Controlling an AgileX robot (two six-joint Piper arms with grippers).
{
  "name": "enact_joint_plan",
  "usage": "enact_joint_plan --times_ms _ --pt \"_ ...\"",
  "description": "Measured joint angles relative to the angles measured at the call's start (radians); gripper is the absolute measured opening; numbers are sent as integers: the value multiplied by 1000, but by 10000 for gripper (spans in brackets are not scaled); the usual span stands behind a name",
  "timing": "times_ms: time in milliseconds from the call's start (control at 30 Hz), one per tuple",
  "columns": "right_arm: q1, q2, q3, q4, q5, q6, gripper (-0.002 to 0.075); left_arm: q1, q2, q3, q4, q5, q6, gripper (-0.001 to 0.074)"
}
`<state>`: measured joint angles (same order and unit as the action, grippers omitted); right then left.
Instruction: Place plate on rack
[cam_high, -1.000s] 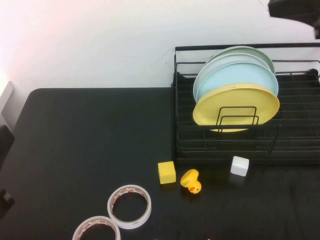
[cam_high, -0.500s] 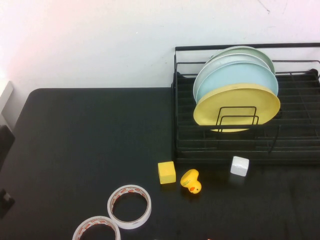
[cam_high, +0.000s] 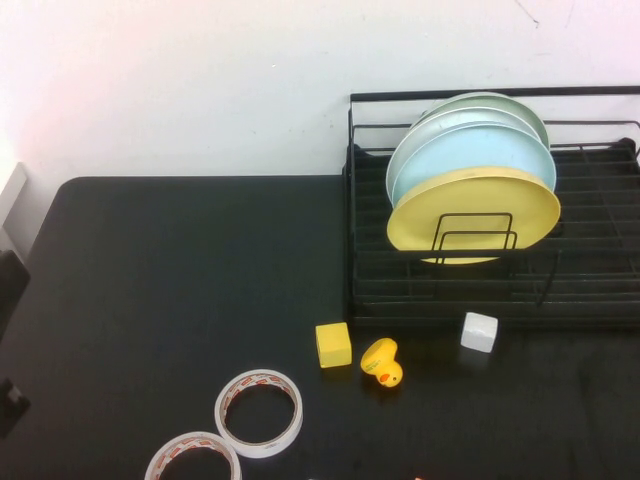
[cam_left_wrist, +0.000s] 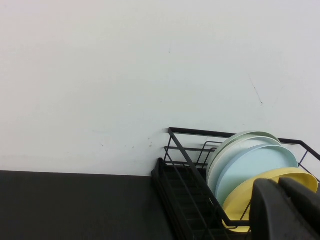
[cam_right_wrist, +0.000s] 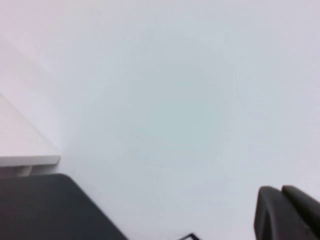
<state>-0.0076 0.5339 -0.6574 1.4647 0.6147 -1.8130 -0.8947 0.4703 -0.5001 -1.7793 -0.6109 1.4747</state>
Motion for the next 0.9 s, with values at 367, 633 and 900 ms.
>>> enact_joint_plan --times_ms 367,633,900 --pt "0 -285 76 -216 24 222 1 0 0 0 0 0 0 -2" --pt "0 -487 76 -667 113 702 1 0 0 0 0 0 0 -2" --pt "0 -553 77 -916 188 954 1 0 0 0 -2 0 0 -2"
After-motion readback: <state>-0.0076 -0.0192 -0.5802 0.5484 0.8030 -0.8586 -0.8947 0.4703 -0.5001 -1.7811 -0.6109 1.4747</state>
